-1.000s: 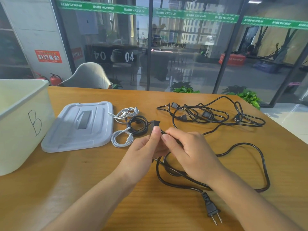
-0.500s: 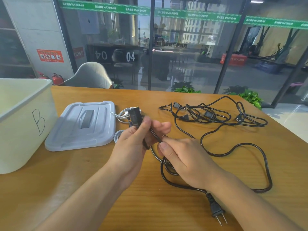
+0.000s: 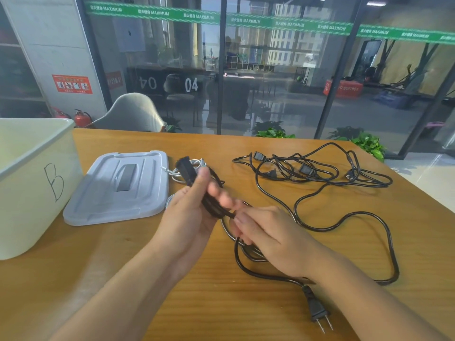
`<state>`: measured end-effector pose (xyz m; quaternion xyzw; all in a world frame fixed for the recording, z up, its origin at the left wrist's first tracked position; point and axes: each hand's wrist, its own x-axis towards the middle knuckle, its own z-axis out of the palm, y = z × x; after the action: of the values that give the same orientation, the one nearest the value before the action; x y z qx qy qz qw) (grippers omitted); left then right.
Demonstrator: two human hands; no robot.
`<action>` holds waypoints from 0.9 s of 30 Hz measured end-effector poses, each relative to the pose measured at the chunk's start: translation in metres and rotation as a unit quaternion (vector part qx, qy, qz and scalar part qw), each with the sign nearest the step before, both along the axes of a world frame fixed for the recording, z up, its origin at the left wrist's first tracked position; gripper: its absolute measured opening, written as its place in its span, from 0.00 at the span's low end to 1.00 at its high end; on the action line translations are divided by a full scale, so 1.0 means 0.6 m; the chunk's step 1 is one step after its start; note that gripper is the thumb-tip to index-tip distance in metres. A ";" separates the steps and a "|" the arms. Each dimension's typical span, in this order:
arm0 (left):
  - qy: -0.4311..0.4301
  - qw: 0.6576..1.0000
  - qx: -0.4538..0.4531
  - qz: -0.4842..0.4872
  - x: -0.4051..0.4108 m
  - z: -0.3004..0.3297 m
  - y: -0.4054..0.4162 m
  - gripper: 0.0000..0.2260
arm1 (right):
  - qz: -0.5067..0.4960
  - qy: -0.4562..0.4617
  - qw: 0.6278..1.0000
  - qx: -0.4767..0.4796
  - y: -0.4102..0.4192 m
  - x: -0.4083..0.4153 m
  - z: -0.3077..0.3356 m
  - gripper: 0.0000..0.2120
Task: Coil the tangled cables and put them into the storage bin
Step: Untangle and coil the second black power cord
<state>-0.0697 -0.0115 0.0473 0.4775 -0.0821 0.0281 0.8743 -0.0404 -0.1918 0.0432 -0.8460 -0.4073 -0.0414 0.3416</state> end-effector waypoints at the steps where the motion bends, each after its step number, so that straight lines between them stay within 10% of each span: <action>1: -0.001 1.000 -0.005 0.001 0.002 0.002 0.006 0.20 | 0.005 0.015 1.000 0.006 -0.004 0.002 0.001 0.18; 19: -0.006 0.996 0.041 -0.080 -0.008 0.009 0.008 0.22 | 0.045 -0.005 0.999 -0.011 -0.007 0.003 -0.008 0.22; 27: -0.004 0.963 0.237 -0.124 -0.015 0.009 0.001 0.21 | -0.050 0.068 0.960 0.267 -0.010 0.009 0.015 0.20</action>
<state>-0.0786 -0.0110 0.0528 0.6572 -0.1490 -0.0990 0.7322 -0.0353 -0.1980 0.0520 -0.7442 -0.3144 -0.1077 0.5794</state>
